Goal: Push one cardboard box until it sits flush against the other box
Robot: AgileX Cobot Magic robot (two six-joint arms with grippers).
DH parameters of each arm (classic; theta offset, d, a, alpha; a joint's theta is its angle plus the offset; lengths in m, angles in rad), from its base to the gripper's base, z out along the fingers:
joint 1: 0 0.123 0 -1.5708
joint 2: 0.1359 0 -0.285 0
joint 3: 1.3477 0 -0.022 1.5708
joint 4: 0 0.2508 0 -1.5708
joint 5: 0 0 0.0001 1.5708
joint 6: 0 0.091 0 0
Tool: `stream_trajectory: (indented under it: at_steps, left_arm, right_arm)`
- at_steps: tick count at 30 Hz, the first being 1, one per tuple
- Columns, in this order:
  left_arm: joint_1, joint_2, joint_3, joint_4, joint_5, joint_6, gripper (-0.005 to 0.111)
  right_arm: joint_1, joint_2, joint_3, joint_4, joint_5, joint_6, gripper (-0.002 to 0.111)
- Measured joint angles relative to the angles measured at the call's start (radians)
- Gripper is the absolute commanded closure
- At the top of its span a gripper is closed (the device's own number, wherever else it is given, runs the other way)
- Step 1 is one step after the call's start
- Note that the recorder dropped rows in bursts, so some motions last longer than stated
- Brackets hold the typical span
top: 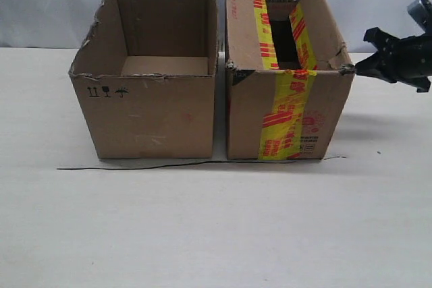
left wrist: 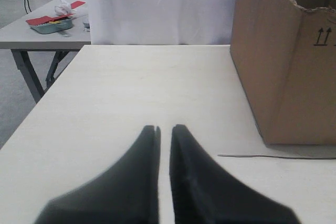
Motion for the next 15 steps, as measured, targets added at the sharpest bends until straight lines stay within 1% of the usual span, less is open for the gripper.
stream_trajectory:
  at_steps: [3, 6, 11, 15]
  left_arm:
    - [0.0, 0.0, 0.0, 0.0, 0.0, 0.0, 0.107]
    - [0.0, 0.0, 0.0, 0.0, 0.0, 0.0, 0.107]
    - [0.0, 0.0, 0.0, 0.0, 0.0, 0.0, 0.107]
    - [0.0, 0.0, 0.0, 0.0, 0.0, 0.0, 0.107]
  right_arm:
    - [0.0, 0.053, -0.009, 0.093, 0.0, -0.059, 0.108]
    - [0.0, 0.12, -0.052, 0.129, 0.024, -0.088, 0.108]
    - [0.0, 0.224, -0.137, 0.18, 0.184, -0.094, 0.108]
    - [0.011, 0.273, -0.153, 0.205, 0.242, -0.094, 0.108]
